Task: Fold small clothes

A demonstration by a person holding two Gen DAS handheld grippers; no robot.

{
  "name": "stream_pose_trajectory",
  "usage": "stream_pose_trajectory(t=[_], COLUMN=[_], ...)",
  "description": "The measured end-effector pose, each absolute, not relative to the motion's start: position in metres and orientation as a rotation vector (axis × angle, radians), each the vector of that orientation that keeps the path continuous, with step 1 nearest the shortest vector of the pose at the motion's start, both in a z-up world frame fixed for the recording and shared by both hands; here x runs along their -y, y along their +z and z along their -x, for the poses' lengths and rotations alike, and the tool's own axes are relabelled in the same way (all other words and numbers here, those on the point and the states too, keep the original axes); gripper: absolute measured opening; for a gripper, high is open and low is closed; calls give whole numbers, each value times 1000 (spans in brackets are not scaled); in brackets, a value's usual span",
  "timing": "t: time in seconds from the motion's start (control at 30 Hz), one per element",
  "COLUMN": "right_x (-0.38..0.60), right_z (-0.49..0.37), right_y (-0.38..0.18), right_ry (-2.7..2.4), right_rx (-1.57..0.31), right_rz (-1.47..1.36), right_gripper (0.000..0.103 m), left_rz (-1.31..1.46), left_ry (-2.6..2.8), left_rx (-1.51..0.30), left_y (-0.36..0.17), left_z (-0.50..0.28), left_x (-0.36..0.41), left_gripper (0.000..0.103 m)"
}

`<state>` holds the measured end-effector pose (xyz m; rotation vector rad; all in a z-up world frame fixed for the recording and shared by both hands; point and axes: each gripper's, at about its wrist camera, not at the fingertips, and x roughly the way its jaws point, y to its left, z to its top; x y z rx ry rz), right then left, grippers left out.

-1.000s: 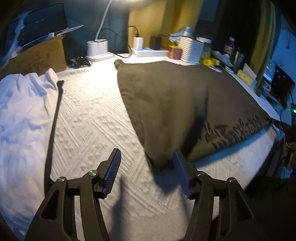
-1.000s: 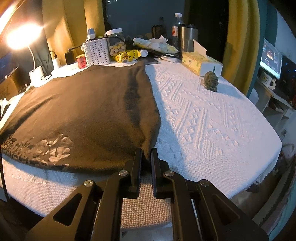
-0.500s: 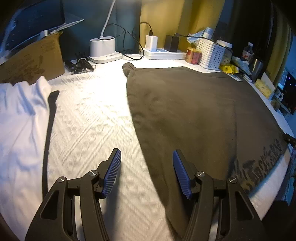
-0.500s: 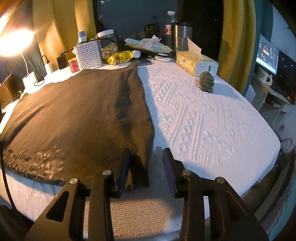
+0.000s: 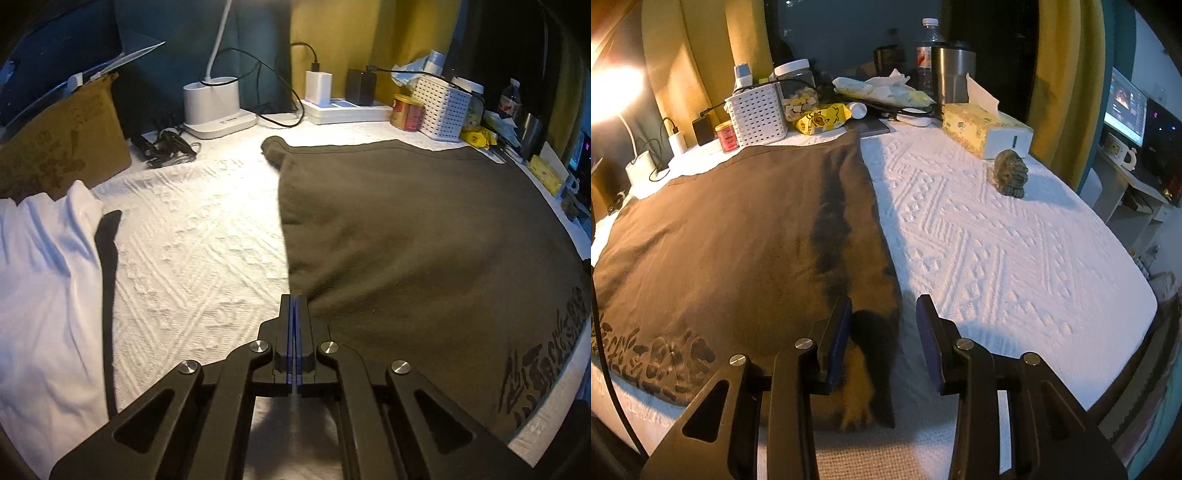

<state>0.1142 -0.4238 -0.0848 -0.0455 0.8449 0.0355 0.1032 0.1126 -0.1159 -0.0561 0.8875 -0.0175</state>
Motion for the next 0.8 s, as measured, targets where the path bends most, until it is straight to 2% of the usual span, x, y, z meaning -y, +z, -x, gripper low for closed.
stream_pose_trajectory(t=[0.33,0.37,0.4,0.47,0.5,0.53,0.57,0.6,0.63,0.67,0.8], right_x=[416,415,413,410,408,406,404,402,401,399,398], right_z=[-108,-107,-106,-104,-102,-101,-98,-96,-93,-89,-77], right_y=[-83,-82,-81,-79,-78,-77,-76,-75,-74,-73,-72], right_ry=[28,31,35,44,51,55,59,63,67,70,73], right_rx=[-859,-859,-858,-855,-854,-853,-850,-846,-843,-840,-840], right_rz=[36,38,40,40,41,43,48,49,50,51,48], right_gripper=[39,41,54,70,71,71,71,71,71,71,71], left_rz=[98,107,112,118,123,127,130,132,136,145,163], left_ry=[-13,-17,-16,-8,-10,-13,-18,-18,-17,-13,-38], left_rx=[-910,-908,-905,-896,-891,-887,-880,-868,-858,-837,-819], left_y=[-115,-114,-113,-110,-108,-107,-105,-102,-100,-98,-92], left_z=[-98,-96,-94,-87,-84,-81,-76,-71,-68,-62,-50], left_x=[-118,-118,-117,-114,-113,-111,-109,-106,-104,-102,-91], left_gripper=[0,0,0,1,2,10,32,47,72,77,77])
